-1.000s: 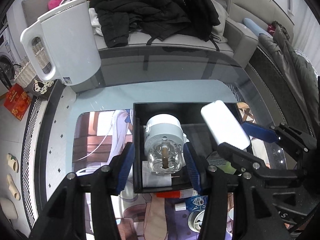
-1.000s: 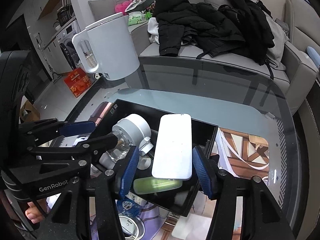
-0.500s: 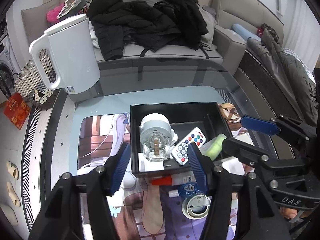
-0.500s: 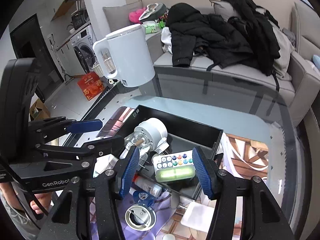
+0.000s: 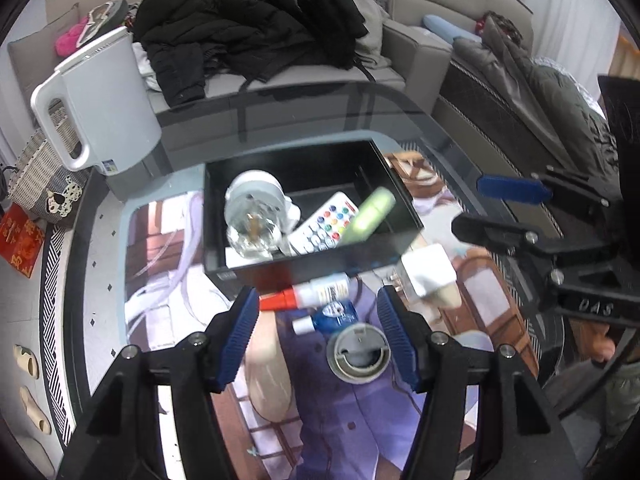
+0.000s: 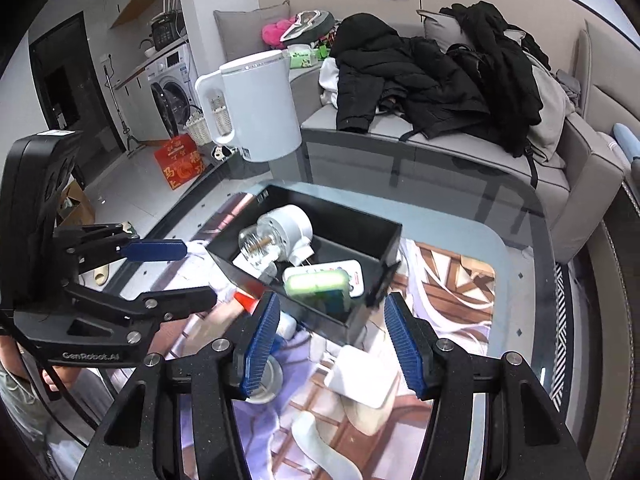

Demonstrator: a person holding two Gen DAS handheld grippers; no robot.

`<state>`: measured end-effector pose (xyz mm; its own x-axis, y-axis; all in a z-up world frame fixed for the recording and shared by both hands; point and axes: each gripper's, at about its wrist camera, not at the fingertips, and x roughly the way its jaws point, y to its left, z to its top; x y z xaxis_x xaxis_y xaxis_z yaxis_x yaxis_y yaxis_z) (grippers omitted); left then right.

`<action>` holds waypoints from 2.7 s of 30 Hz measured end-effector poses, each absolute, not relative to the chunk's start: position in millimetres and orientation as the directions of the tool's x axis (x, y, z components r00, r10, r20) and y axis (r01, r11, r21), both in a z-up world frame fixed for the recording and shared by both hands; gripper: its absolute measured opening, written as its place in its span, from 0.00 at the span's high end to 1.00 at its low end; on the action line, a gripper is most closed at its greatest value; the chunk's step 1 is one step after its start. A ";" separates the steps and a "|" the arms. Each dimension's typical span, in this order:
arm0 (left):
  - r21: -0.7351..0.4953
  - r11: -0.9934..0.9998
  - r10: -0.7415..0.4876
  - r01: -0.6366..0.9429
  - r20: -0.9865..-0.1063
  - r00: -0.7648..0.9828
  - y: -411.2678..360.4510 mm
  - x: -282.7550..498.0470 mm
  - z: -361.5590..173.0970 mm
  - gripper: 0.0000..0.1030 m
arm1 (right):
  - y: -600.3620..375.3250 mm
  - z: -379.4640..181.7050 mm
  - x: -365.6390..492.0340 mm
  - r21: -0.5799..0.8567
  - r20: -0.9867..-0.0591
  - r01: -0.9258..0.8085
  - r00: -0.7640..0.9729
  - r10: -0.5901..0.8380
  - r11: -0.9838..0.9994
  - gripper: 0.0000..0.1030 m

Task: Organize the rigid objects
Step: 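Grasp the round grey-white ring lid with the left tool while the right tool reaches toward the white plug adapter, then grasp the white plug adapter with the right tool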

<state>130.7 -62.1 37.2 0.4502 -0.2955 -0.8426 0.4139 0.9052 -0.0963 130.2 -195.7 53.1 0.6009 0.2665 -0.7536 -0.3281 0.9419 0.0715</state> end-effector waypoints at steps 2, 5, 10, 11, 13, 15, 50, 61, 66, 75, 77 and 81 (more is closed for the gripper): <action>-0.083 0.899 -0.284 0.430 -0.858 0.428 -68.2 126.2 27.3 0.40 | -200.9 46.1 128.5 0.063 -0.767 -0.328 0.588 0.256 0.943 0.45; -0.079 0.889 -0.274 0.451 -0.881 0.386 -77.0 121.1 10.0 0.40 | -208.6 33.1 127.7 0.051 -0.789 -0.330 0.565 0.241 0.943 0.45; -0.041 0.869 -0.228 0.492 -0.917 0.326 -95.5 112.8 -22.3 0.40 | -218.0 -1.2 132.1 0.060 -0.842 -0.349 0.486 0.235 0.935 0.45; -0.032 0.865 -0.216 0.500 -0.924 0.315 -99.8 110.8 -28.5 0.40 | -218.8 -8.5 133.6 0.060 -0.852 -0.355 0.468 0.233 0.933 0.45; -0.032 0.856 -0.213 0.516 -0.932 0.295 -105.8 108.6 -37.1 0.40 | -218.4 -20.9 136.1 0.049 -0.866 -0.360 0.450 0.220 0.932 0.45; -0.030 0.853 -0.205 0.522 -0.937 0.282 -110.2 107.0 -43.2 0.40 | -217.2 -29.6 139.4 0.049 -0.872 -0.373 0.437 0.222 0.927 0.45; -0.023 0.891 -0.173 0.453 -0.940 0.294 -74.9 99.0 -46.9 0.50 | -169.4 -55.7 107.0 0.062 -0.910 -0.560 0.308 0.277 0.826 0.44; -0.015 0.895 -0.172 0.447 -0.934 0.312 -79.7 106.0 -44.2 0.48 | -147.3 -66.7 103.9 0.028 -0.914 -0.539 0.327 0.240 0.842 0.44; -0.016 0.897 -0.172 0.443 -0.934 0.314 -83.2 110.8 -45.3 0.48 | -154.9 -65.2 112.5 0.031 -0.914 -0.508 0.335 0.231 0.861 0.45; -0.030 0.899 -0.180 0.436 -0.935 0.307 -84.5 113.2 -44.6 0.53 | -165.7 -60.8 112.4 0.035 -0.910 -0.487 0.345 0.229 0.873 0.56; -0.034 0.899 -0.185 0.437 -0.933 0.308 -83.0 112.8 -42.9 0.53 | -167.7 -59.1 111.5 0.040 -0.909 -0.484 0.346 0.233 0.874 0.56; -0.037 0.899 -0.191 0.437 -0.930 0.314 -79.8 109.3 -38.7 0.53 | -168.5 -57.0 109.7 0.044 -0.909 -0.484 0.343 0.237 0.874 0.56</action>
<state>109.3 -79.8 -38.7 0.3140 -0.1907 -0.9301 0.4373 0.8986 -0.0367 109.7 -168.5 -57.0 0.3434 0.2366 -0.9089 -0.4844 0.8737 0.0444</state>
